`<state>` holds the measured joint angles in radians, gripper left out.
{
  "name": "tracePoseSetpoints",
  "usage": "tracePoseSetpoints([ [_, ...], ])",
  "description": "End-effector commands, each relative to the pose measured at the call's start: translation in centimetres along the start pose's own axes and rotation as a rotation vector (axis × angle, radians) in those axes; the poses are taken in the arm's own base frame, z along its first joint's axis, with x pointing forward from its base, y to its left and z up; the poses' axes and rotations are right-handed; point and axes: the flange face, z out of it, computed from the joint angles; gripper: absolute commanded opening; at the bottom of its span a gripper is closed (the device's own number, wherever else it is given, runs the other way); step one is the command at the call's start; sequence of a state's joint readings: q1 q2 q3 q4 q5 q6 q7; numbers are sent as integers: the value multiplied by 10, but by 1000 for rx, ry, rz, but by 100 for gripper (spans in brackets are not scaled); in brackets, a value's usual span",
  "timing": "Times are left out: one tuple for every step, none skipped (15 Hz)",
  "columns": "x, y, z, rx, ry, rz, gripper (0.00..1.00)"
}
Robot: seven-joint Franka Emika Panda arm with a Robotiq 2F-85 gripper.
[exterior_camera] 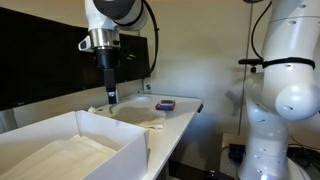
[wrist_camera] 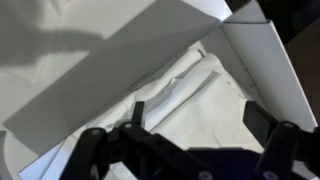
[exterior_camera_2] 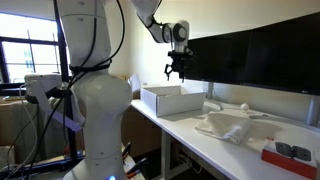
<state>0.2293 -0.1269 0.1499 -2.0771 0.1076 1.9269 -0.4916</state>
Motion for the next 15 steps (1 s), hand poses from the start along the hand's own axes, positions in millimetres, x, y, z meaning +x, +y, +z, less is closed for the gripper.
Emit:
tracePoseSetpoints([
  [33, -56, 12, -3, 35, 13, 100],
  [46, -70, 15, -23, 60, 62, 100],
  [58, -77, 19, -38, 91, 137, 100],
  [69, -87, 22, -41, 107, 187, 100],
  [78, -95, 26, -48, 129, 238, 100],
  [87, -101, 32, -54, 145, 292, 100],
  [93, -101, 37, -67, 160, 344, 100],
  [97, -100, 41, -82, 173, 397, 100],
  [100, -95, 44, -103, 184, 445, 100],
  [101, -89, 46, -124, 189, 497, 100],
  [95, -98, 45, -97, 164, 412, 100],
  [98, -94, 48, -107, 168, 448, 100],
  [99, -91, 50, -107, 168, 466, 100],
  [100, -90, 50, -107, 169, 473, 100],
  [100, -89, 50, -106, 170, 475, 100],
])
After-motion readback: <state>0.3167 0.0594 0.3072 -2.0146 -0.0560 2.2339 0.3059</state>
